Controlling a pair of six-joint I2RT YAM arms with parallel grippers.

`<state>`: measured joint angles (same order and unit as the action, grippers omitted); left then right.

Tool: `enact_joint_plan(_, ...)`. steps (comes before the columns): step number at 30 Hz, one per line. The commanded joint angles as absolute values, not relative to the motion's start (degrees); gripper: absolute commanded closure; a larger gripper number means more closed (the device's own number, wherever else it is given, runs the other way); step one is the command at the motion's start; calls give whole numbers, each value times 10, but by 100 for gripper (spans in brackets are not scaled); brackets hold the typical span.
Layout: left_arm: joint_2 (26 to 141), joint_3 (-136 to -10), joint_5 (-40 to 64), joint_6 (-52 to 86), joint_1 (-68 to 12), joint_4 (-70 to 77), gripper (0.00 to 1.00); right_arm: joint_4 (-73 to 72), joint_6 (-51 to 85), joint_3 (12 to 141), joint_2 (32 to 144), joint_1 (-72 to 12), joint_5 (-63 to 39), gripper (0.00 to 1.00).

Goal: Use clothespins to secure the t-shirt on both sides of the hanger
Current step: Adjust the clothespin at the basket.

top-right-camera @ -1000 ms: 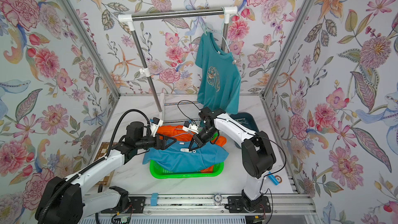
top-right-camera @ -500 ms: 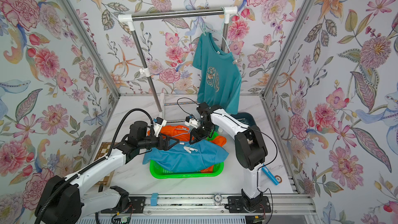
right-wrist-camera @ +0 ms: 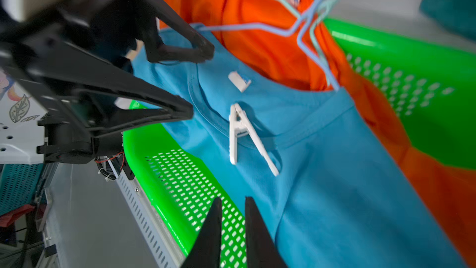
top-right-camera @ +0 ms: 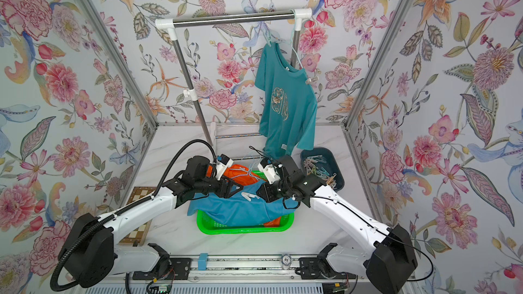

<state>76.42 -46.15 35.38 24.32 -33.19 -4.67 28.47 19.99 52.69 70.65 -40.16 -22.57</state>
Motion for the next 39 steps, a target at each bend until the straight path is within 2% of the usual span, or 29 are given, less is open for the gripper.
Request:
enact_joint_plan(1,772,-476,319,218,-337,-75,27,192,282,494,718,-424,-241,81)
enact_joint_plan(4,786,-479,315,225,-339,-73,31,182,286,487,737,-425,-232,79)
enact_joint_plan(6,793,-481,310,228,-340,-76,31,180,282,491,751,-418,-229,65)
enact_joint_plan(8,797,-480,311,229,-340,-74,28,172,277,495,766,-412,-231,58)
enact_joint_plan(14,807,-480,313,233,-339,-71,28,127,275,514,816,-407,-243,42)
enact_joint_plan(17,813,-479,318,237,-340,-66,27,121,268,538,844,-410,-243,39)
enact_joint_plan(27,825,-476,330,241,-340,-64,29,105,252,605,891,-396,-228,37)
enact_joint_plan(34,816,-472,352,258,-341,-44,36,148,334,557,778,-408,-136,37)
enact_joint_plan(36,812,-469,356,264,-340,-37,39,153,383,531,740,-411,-120,42)
enact_joint_plan(38,803,-461,365,273,-340,-25,46,146,437,499,708,-409,-127,58)
enact_joint_plan(39,799,-457,369,278,-340,-19,48,146,459,492,701,-409,-134,63)
